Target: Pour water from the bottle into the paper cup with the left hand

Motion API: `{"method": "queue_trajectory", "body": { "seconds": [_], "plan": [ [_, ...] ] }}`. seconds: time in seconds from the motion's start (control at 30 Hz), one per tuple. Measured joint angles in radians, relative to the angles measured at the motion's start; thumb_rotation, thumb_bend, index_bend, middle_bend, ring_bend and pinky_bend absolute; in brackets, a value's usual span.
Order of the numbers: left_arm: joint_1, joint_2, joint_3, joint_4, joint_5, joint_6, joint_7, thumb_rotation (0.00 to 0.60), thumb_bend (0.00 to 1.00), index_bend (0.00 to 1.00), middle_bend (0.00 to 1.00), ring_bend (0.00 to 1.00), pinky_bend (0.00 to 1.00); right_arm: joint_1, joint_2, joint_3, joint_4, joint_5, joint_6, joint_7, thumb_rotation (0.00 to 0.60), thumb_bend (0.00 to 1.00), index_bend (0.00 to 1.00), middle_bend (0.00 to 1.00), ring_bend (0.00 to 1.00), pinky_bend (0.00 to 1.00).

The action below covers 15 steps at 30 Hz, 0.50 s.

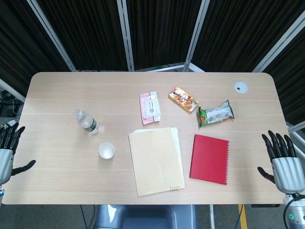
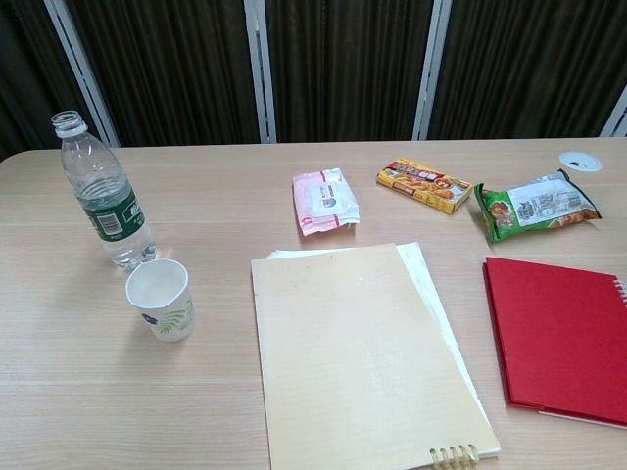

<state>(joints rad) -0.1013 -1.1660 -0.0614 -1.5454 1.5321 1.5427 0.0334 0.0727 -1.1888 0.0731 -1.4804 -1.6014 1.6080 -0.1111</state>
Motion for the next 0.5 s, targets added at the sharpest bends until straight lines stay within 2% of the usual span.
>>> {"method": "queue_trajectory", "body": {
  "seconds": [0.3, 0.5],
  "plan": [
    [-0.028, -0.025, -0.008, 0.036, -0.001, -0.037, -0.052, 0.6, 0.0, 0.0, 0.0, 0.0, 0.0, -0.004, 0.013, 0.005, -0.014, 0.022, -0.009, 0.012, 0.6, 0.0, 0.0, 0.0, 0.0, 0.0],
    [-0.112, -0.103, -0.043, 0.12, -0.024, -0.147, -0.27, 0.6, 0.0, 0.0, 0.0, 0.0, 0.0, 0.008, 0.017, 0.016, -0.036, 0.041, -0.035, 0.008, 0.6, 0.0, 0.0, 0.0, 0.0, 0.0]
  ]
}}
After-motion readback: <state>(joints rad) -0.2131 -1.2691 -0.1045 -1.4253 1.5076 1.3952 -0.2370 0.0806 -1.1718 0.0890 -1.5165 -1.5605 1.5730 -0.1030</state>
